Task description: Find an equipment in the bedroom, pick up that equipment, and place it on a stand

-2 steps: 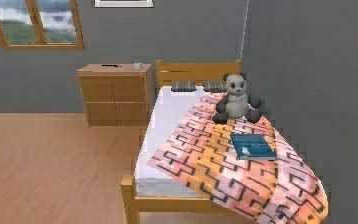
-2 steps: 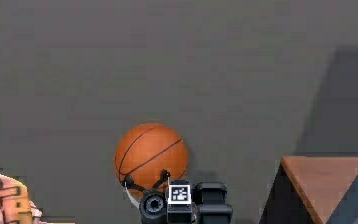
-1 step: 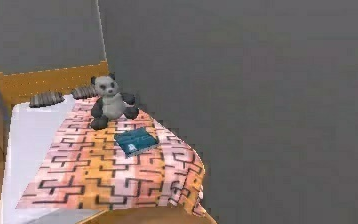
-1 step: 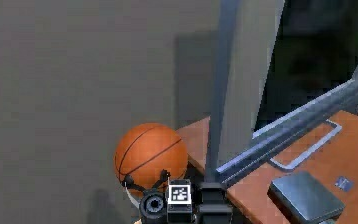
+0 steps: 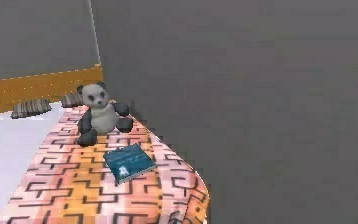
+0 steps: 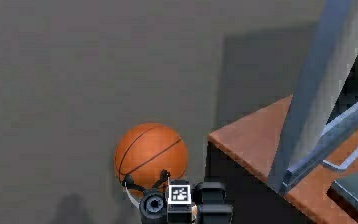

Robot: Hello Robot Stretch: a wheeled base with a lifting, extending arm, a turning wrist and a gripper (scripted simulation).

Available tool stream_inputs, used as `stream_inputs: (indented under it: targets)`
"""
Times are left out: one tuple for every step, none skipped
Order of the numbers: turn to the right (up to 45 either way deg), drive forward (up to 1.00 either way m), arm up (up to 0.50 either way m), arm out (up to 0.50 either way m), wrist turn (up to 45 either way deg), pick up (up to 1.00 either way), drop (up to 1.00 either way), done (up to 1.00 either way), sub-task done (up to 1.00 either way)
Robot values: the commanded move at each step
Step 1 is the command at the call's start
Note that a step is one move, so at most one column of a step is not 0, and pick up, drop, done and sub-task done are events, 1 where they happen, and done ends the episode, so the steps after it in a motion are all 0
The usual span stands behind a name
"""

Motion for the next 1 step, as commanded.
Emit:
stream_inputs:
  targets:
    - [0.0,0.0,0.0,0.0,0.0,0.0,0.0,1.0,0.0]
